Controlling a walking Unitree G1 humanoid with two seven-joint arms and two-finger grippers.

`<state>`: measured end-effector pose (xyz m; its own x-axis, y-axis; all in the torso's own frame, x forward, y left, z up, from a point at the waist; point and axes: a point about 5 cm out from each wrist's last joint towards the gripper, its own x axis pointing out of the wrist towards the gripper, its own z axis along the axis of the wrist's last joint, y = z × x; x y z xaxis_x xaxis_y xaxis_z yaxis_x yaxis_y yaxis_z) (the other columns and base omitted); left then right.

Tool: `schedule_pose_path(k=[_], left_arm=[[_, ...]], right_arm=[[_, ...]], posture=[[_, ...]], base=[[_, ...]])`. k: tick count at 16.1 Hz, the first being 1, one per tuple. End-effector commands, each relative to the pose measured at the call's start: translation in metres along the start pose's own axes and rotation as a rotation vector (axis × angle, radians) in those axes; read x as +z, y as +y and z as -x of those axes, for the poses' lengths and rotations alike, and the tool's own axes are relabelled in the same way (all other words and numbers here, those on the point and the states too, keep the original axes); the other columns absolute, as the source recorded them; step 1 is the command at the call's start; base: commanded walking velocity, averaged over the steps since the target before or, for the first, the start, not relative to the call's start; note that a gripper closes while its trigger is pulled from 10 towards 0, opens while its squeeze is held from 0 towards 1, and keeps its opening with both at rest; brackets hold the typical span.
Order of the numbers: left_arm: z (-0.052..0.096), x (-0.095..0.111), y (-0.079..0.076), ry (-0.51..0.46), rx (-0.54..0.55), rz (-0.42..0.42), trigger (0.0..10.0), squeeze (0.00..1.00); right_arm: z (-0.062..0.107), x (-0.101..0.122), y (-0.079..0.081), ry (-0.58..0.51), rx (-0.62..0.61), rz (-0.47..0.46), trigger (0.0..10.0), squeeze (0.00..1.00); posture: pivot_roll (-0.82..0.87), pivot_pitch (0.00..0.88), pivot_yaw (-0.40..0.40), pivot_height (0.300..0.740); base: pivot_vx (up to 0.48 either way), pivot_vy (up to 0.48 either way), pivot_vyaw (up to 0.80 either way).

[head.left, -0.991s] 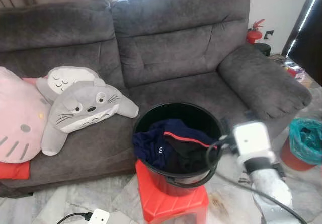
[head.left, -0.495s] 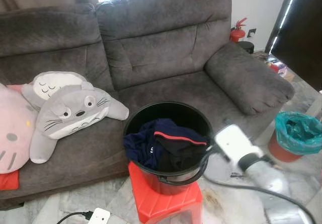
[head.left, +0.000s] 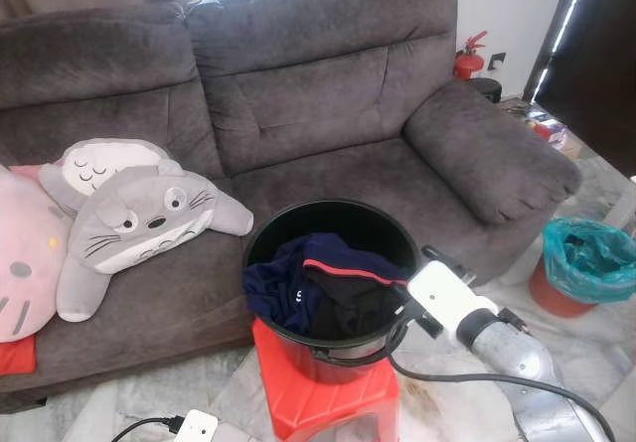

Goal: Hang hanger

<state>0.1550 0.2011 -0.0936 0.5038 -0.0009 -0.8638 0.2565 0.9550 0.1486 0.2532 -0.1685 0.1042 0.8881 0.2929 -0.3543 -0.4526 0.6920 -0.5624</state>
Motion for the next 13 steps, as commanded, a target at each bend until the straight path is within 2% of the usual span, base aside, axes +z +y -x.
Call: schedule_pose_path(k=[1, 4, 13], left_arm=[[0.001, -0.004, 0.004, 0.012, 0.004, -0.016, 10.0, 0.00], [0.001, -0.004, 0.004, 0.012, 0.006, -0.016, 10.0, 0.00], [0.001, -0.003, 0.005, 0.009, 0.008, -0.015, 10.0, 0.00]], right_arm=[[-0.002, -0.001, 0.005, -0.004, 0.050, 0.004, 10.0, 0.00], [-0.002, -0.008, 0.006, 0.020, 0.091, 0.028, 10.0, 0.00], [-0.012, -0.013, -0.011, 0.041, 0.020, 0.063, 10.0, 0.00]], posture=[[-0.30, 0.000, 0.090, 0.740], [-0.29, 0.000, 0.086, 0.740], [-0.29, 0.000, 0.089, 0.740]], base=[[0.000, 0.000, 0.00], [0.000, 0.000, 0.00], [0.000, 0.000, 0.00]])
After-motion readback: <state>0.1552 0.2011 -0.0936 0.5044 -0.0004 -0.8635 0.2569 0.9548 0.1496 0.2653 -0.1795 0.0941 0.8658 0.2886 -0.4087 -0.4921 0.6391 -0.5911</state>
